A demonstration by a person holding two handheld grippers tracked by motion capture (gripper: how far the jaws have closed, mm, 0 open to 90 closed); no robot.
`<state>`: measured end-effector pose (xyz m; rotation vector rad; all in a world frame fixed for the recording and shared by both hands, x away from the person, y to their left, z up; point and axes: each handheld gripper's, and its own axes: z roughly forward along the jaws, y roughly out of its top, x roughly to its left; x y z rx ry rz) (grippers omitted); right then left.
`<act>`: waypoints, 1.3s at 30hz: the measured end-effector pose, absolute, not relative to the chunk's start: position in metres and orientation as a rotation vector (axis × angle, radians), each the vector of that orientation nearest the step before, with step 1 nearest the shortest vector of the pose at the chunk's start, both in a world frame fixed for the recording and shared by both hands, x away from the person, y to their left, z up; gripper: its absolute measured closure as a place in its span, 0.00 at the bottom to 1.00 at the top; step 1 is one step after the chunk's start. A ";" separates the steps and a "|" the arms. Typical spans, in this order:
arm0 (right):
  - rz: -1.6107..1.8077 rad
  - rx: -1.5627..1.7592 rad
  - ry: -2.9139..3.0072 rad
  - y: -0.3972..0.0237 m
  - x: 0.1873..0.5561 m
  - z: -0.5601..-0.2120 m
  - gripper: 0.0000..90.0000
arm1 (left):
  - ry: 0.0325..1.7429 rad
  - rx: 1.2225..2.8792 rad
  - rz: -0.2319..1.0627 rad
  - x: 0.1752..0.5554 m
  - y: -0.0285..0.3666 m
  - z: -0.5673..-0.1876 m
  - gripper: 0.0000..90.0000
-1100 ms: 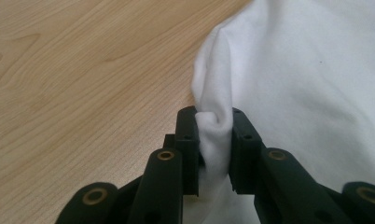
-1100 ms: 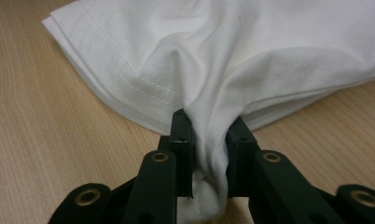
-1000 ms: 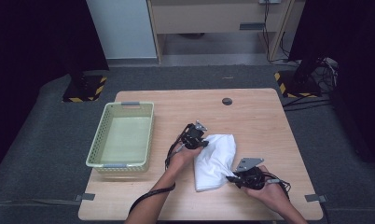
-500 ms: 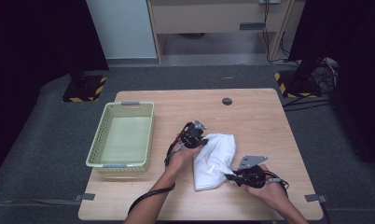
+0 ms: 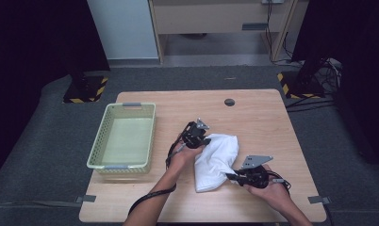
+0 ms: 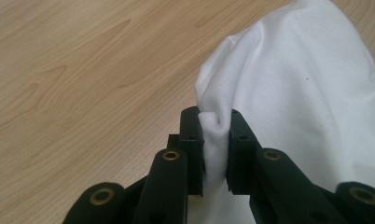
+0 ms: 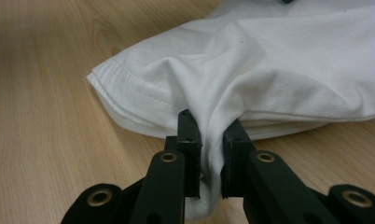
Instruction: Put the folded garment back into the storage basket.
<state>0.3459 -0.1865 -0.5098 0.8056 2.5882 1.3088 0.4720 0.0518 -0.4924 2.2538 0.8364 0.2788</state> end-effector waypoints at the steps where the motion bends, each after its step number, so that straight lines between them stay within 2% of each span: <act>1: 1.311 0.806 2.587 -0.186 0.346 -0.509 0.90 | 0.835 2.253 0.283 0.472 0.052 -0.491 0.89; 16: 1.443 0.746 2.544 -0.180 0.347 -0.489 0.90 | 0.794 2.235 0.336 0.465 0.059 -0.457 0.90; 39: 1.642 0.622 2.474 -0.148 0.349 -0.463 0.91 | 0.790 2.234 0.414 0.462 0.106 -0.407 0.90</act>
